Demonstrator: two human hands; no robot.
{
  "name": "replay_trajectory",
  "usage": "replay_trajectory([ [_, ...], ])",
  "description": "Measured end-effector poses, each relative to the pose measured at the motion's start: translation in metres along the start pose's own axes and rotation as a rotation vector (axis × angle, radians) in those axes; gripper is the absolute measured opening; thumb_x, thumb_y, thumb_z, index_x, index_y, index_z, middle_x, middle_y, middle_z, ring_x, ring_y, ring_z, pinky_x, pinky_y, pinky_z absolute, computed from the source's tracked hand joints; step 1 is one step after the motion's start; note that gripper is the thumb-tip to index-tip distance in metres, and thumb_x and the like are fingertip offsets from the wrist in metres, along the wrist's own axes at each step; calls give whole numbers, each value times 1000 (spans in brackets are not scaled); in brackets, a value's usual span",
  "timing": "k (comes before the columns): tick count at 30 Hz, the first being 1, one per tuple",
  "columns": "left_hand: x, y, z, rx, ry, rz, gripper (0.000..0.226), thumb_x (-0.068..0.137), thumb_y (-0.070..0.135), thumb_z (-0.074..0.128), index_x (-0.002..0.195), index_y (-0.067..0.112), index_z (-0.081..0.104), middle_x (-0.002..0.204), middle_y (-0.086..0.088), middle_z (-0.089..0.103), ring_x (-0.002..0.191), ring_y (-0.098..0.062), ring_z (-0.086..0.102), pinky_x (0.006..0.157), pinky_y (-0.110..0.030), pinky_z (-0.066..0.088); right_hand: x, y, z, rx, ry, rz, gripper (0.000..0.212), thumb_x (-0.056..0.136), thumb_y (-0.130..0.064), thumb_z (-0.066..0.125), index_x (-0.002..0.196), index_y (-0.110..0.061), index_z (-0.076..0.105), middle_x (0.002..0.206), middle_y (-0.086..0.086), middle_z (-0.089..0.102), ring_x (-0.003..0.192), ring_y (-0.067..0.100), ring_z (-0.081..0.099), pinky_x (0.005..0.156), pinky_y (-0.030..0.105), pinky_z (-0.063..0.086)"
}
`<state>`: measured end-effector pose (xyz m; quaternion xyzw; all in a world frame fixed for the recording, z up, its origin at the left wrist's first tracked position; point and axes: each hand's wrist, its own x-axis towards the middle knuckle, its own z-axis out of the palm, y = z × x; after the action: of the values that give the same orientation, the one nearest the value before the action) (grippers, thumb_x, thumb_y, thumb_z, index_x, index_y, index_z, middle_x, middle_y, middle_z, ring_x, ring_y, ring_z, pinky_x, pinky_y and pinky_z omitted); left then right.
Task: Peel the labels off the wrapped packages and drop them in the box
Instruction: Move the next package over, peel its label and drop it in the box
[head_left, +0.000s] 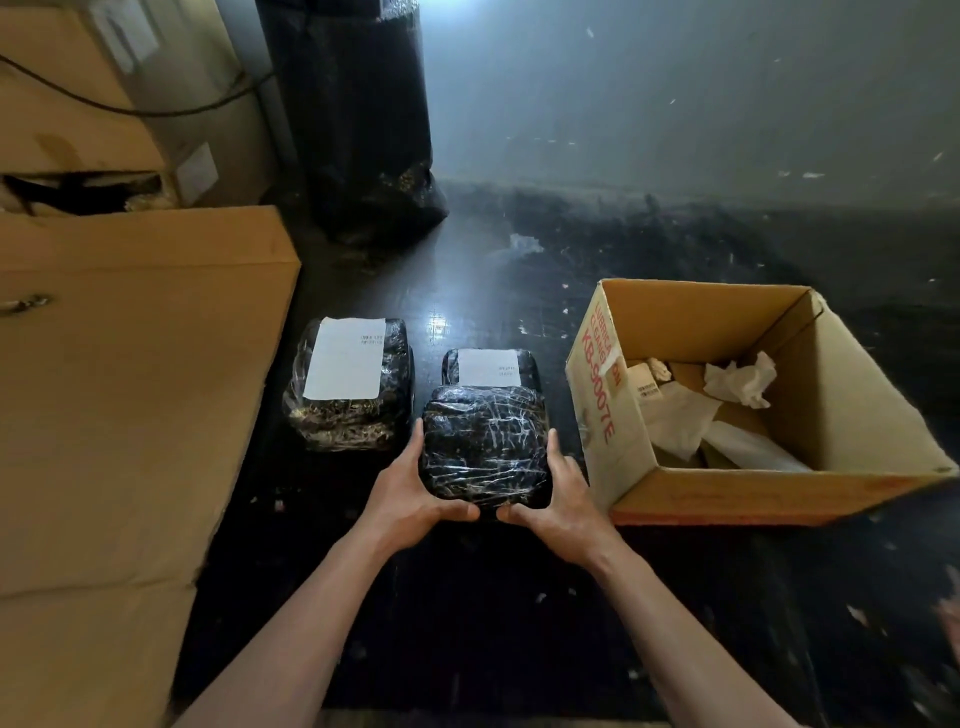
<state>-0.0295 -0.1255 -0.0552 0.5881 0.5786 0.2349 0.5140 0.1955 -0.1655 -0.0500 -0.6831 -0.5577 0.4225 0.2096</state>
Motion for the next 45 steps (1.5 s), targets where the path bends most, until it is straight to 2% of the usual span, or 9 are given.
replay_trajectory([
  [7, -46, -36, 17, 36, 11, -41, 140, 52, 26, 103, 160, 38, 15, 110, 39, 51, 94, 29, 49, 81, 7, 34, -41, 33, 42, 30, -9, 55, 137, 68, -47, 90, 160, -22, -9, 142, 1, 40, 137, 17, 39, 109, 23, 31],
  [12, -64, -56, 30, 30, -1, -132, 151, 50, 32, 103, 164, 30, 4, 129, 17, 58, 123, -1, 51, 94, -8, 35, -55, 49, 54, 16, -53, 87, 138, 67, -47, 90, 159, -22, -10, 140, -1, 40, 136, 15, 39, 109, 23, 31],
  [14, -70, -60, 35, 48, -18, -153, 150, 52, 31, 102, 164, 31, 3, 125, 19, 57, 123, -2, 53, 97, -13, 36, -60, 54, 57, 12, -74, 98, 139, 67, -47, 90, 159, -21, -11, 139, -2, 39, 136, 14, 38, 110, 23, 30],
  [19, -78, -64, 44, 70, -27, -163, 148, 54, 27, 102, 163, 31, 3, 112, 27, 56, 106, 6, 53, 80, 2, 36, -68, 69, 61, -9, -72, 109, 145, 60, -59, 89, 159, -24, -11, 138, -4, 43, 139, 17, 34, 118, 40, 33],
  [24, -80, -65, 45, 69, -47, -182, 150, 55, 29, 101, 164, 29, -2, 121, 19, 56, 115, 1, 51, 97, -13, 35, -71, 69, 58, 13, -50, 84, 139, 53, -53, 95, 159, -29, 7, 139, -5, 43, 135, 10, 39, 115, 32, 34],
  [29, -79, -59, 37, 43, -54, -194, 135, 64, 54, 91, 164, 29, 4, 147, 9, 50, 130, -7, 47, 109, -25, 37, -72, 63, 46, -15, -94, 51, 147, 57, -62, 89, 159, -26, -11, 162, -2, 26, 149, 14, 25, 122, 37, 26],
  [35, -49, -38, 18, 107, 68, -127, 107, 78, 79, 61, 162, 22, 24, 161, -3, 38, 148, -20, 37, 121, -40, 33, -47, 35, 23, -107, -52, -43, 106, 80, -78, 60, 159, -26, 12, 159, -2, 27, 144, 13, 31, 117, 36, 32],
  [39, -12, -17, 16, 198, 132, -34, 87, 92, 56, 67, 161, 19, 29, 160, -7, 40, 147, -21, 38, 119, -40, 36, -7, 15, 13, -232, 20, -91, 75, 97, -55, 54, 157, -22, 24, 159, 1, 29, 146, 18, 31, 117, 37, 30],
  [45, 41, 6, 10, 218, 135, 6, 86, 91, 45, 74, 159, 16, 31, 159, -7, 42, 146, -21, 39, 118, -33, 34, 53, -5, 6, -397, 33, -102, 65, 98, -38, 56, 153, -17, 29, 154, 6, 35, 140, 27, 37, 113, 50, 38],
])
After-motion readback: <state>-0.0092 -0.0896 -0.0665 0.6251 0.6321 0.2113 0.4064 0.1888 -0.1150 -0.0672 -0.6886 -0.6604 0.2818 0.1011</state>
